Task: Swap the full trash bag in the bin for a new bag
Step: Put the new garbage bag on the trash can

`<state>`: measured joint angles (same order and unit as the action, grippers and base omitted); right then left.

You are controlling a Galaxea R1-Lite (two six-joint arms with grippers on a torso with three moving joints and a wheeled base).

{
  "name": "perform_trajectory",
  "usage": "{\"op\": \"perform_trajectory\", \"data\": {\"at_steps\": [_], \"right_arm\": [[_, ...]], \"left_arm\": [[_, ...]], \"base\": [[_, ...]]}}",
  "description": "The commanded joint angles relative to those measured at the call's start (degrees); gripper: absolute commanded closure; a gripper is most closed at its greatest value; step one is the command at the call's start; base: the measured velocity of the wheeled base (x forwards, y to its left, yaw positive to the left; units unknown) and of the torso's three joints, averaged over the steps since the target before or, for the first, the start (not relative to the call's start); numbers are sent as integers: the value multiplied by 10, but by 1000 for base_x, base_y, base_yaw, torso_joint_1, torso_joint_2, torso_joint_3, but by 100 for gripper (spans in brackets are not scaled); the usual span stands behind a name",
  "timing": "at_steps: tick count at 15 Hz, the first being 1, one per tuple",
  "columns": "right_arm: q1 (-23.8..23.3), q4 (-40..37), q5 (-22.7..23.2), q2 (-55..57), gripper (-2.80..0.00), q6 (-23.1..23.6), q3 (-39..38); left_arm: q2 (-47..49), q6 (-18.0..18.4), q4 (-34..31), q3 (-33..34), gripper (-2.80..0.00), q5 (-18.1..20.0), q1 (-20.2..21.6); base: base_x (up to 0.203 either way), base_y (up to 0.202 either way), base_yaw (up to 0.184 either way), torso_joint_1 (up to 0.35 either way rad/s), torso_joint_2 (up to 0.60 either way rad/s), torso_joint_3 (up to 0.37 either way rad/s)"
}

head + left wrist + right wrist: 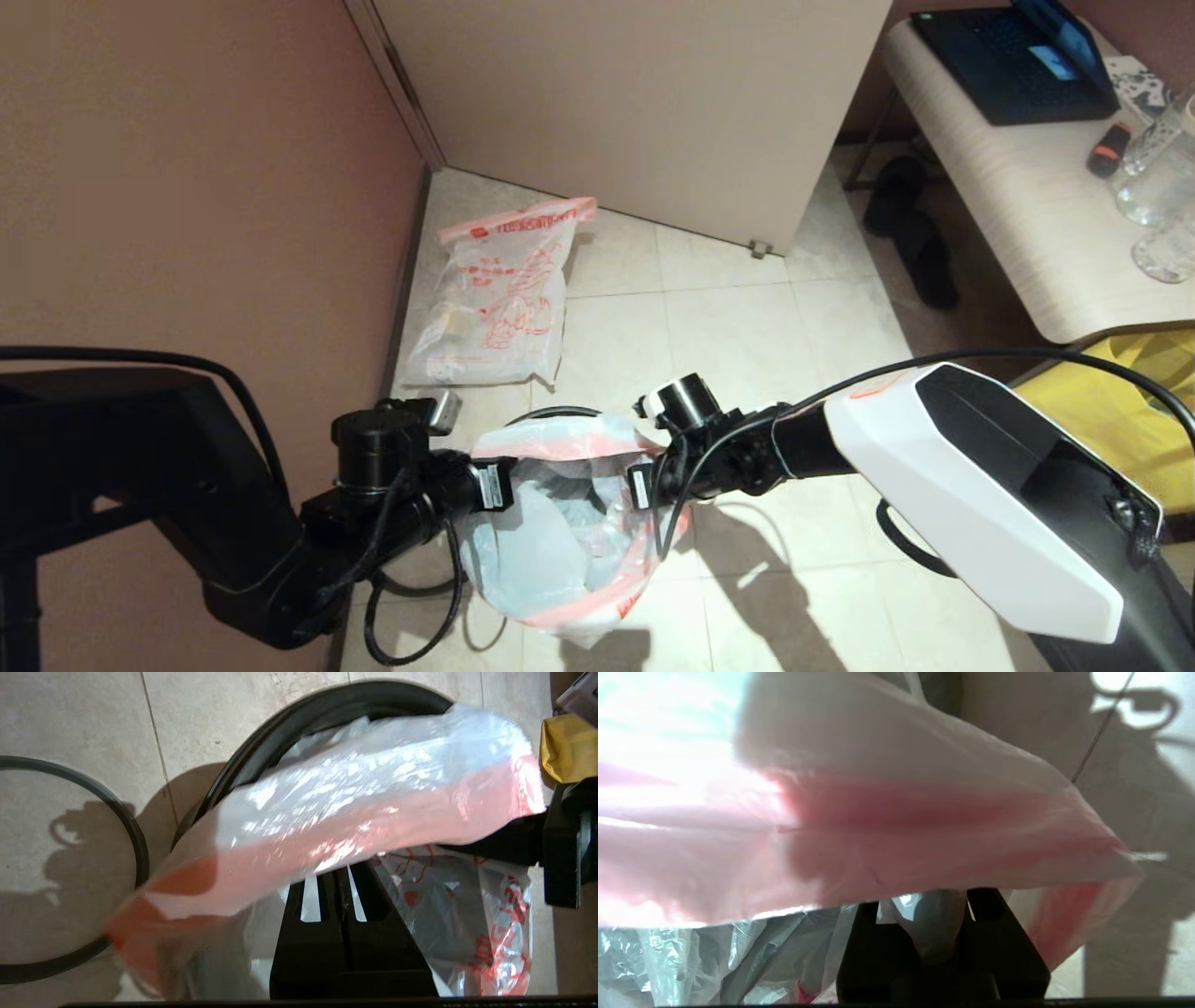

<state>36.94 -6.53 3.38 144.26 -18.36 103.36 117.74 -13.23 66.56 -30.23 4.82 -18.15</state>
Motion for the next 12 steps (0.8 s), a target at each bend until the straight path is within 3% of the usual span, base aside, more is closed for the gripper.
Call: {"op": "perform_trajectory", "data": {"at_steps": [1,12], "right_arm": [[6,-3,0,2,0,1,0],[15,5,-1,-2,0,57,-46]], "left_arm": [[-21,-1,4,8,0,1,-1],[-15,2,5,3,0,-1,18]], "base": [[0,0,0,0,0,0],[0,0,0,0,0,0]]}}
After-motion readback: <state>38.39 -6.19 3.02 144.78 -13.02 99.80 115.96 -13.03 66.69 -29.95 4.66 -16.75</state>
